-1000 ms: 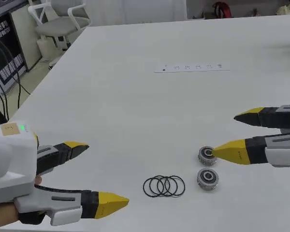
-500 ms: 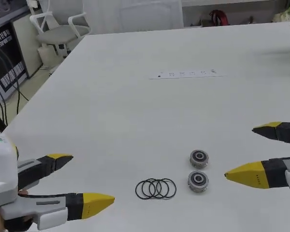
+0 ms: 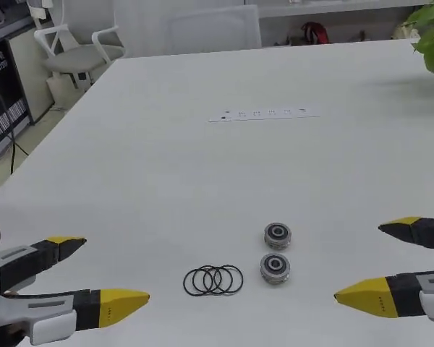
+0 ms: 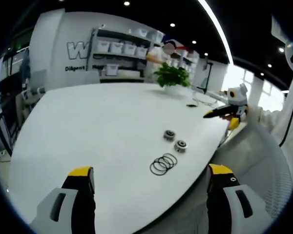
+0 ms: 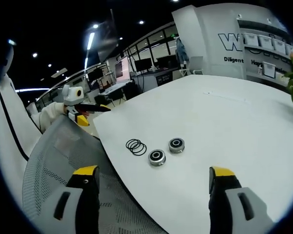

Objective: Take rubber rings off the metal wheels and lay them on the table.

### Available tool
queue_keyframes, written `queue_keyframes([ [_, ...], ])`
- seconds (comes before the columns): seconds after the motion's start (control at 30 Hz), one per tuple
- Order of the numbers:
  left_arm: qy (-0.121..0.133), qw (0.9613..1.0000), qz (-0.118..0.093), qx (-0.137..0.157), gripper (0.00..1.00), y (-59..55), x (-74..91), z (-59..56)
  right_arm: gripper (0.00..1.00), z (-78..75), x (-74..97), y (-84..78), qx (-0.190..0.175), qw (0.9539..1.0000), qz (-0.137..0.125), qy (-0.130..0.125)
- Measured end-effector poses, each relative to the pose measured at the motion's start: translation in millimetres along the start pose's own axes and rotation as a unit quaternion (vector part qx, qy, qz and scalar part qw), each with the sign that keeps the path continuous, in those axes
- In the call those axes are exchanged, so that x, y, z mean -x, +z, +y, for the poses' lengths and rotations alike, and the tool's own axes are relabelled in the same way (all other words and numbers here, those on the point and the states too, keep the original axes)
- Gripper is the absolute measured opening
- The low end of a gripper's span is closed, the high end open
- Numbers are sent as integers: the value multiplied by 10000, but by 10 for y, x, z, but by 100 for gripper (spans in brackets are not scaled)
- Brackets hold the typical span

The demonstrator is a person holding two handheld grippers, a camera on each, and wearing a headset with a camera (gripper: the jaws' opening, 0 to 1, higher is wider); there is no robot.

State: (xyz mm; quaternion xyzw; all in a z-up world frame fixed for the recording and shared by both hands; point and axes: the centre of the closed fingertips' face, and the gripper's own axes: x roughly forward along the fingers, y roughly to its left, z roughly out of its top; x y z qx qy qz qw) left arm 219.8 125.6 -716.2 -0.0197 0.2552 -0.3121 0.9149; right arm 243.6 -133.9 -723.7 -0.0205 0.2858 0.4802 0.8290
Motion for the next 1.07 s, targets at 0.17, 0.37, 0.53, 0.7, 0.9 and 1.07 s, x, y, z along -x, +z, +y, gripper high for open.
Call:
queue_keyframes([
  [0.17,-53,9999,155,-44,100,-66,-39,-21,90,-10,-62,-118,-58,9999,135,16],
  [0.37,-230,9992,310,-140,100,-117,-90,-35,89,22,-182,-239,-8,9992,374,101],
  [0.53,-409,9970,419,-497,100,-144,-178,-6,89,66,-269,-308,-44,9982,537,278],
  [0.7,-896,9926,305,-761,100,-137,-242,-109,89,97,-317,-300,-59,9979,512,384],
  [0.9,-1057,9908,288,-792,100,-205,-345,-44,87,127,-437,-277,-96,9975,438,552],
  [1.07,-1076,9888,440,-932,100,-343,-435,21,87,123,-496,-304,16,9968,566,570],
])
